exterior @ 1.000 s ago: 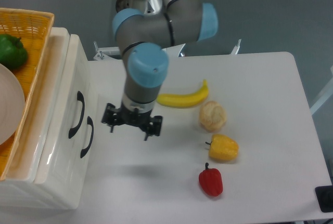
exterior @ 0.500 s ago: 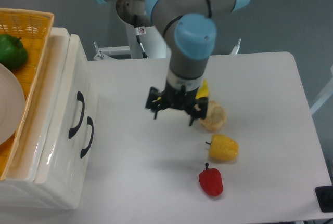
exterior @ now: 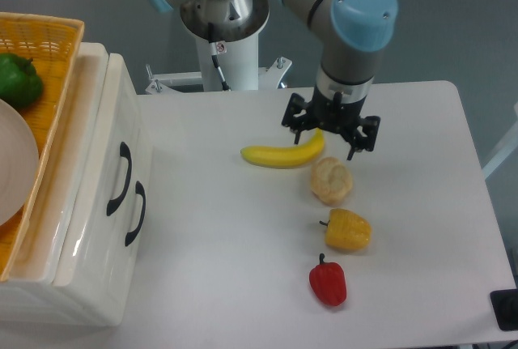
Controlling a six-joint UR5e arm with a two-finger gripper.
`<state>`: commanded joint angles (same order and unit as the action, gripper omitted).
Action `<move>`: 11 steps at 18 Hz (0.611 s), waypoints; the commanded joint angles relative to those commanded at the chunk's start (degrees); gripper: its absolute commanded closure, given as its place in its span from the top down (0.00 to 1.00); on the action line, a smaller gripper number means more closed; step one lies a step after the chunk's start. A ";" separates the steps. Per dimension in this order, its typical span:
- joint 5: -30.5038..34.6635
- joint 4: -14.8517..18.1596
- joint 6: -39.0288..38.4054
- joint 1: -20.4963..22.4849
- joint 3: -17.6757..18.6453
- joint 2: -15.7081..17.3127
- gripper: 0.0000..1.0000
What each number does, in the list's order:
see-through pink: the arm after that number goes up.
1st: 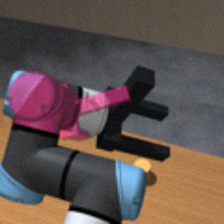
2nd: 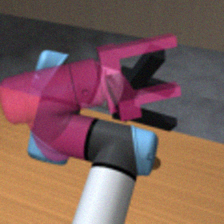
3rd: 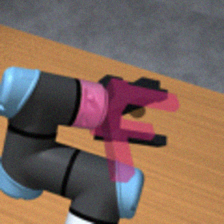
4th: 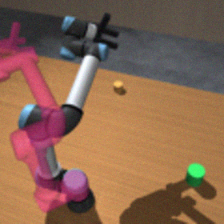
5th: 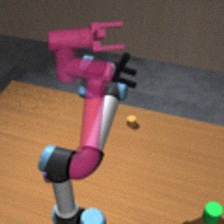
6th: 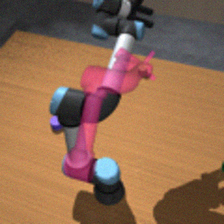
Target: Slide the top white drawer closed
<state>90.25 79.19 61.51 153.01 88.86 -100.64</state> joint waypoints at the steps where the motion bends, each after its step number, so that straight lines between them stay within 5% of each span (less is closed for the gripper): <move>1: 0.36 1.31 1.06 0.88 -0.09 0.79 1.00; 11: 1.06 2.90 12.66 6.15 -0.09 3.69 1.00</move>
<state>91.32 82.09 74.17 159.17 88.77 -96.95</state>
